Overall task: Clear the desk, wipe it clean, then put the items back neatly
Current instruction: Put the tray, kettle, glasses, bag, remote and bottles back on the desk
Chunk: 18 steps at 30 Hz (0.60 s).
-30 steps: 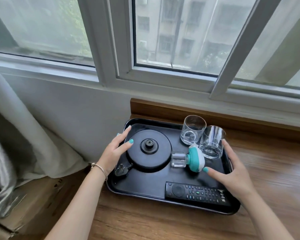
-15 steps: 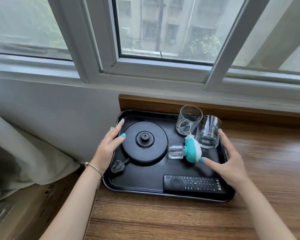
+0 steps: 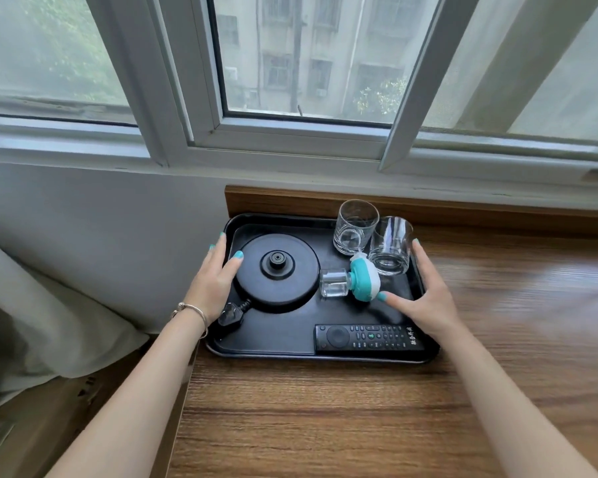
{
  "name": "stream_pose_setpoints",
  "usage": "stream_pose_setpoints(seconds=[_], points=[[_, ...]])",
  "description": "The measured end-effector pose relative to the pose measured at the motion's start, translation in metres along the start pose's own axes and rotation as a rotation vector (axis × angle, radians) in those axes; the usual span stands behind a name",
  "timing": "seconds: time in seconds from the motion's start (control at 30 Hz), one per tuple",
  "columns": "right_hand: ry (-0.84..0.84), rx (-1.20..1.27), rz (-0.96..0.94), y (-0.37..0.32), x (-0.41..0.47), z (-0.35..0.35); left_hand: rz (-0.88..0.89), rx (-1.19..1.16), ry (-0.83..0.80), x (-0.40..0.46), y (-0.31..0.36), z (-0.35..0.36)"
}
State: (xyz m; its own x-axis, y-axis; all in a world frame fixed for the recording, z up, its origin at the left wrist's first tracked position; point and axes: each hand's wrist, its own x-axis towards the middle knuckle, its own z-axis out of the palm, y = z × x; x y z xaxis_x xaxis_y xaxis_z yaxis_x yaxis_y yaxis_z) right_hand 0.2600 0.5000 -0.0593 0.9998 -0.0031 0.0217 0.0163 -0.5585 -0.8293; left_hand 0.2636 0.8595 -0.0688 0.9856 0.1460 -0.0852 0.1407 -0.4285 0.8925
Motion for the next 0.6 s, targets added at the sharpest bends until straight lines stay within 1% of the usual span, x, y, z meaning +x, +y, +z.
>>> stream_pose_setpoints(seconds=[0.07,0.13,0.2,0.3,0.4,0.5,0.53,0.6], points=[[0.017,-0.042,0.001,-0.001,-0.001,-0.001,0.018,0.084,0.072,-0.002,0.002,0.000],[0.046,-0.105,0.032,-0.001,-0.007,-0.003,0.042,0.095,0.134,-0.006,0.005,-0.001],[0.060,-0.137,0.091,0.002,-0.017,-0.007,0.039,0.090,0.153,-0.010,0.008,-0.002],[0.031,-0.088,0.124,0.007,-0.039,-0.017,0.080,0.158,0.169,-0.016,0.016,-0.001],[0.034,-0.015,0.147,0.004,-0.065,-0.026,0.184,0.233,0.113,-0.026,0.034,0.009],[0.120,0.006,0.168,-0.004,-0.092,-0.040,0.430,0.405,0.072,-0.039,0.059,0.030],[0.141,0.001,0.176,-0.007,-0.103,-0.046,0.494,0.408,0.046,-0.044,0.068,0.041],[0.168,0.000,0.206,-0.011,-0.128,-0.059,0.518,0.305,-0.068,-0.059,0.089,0.065]])
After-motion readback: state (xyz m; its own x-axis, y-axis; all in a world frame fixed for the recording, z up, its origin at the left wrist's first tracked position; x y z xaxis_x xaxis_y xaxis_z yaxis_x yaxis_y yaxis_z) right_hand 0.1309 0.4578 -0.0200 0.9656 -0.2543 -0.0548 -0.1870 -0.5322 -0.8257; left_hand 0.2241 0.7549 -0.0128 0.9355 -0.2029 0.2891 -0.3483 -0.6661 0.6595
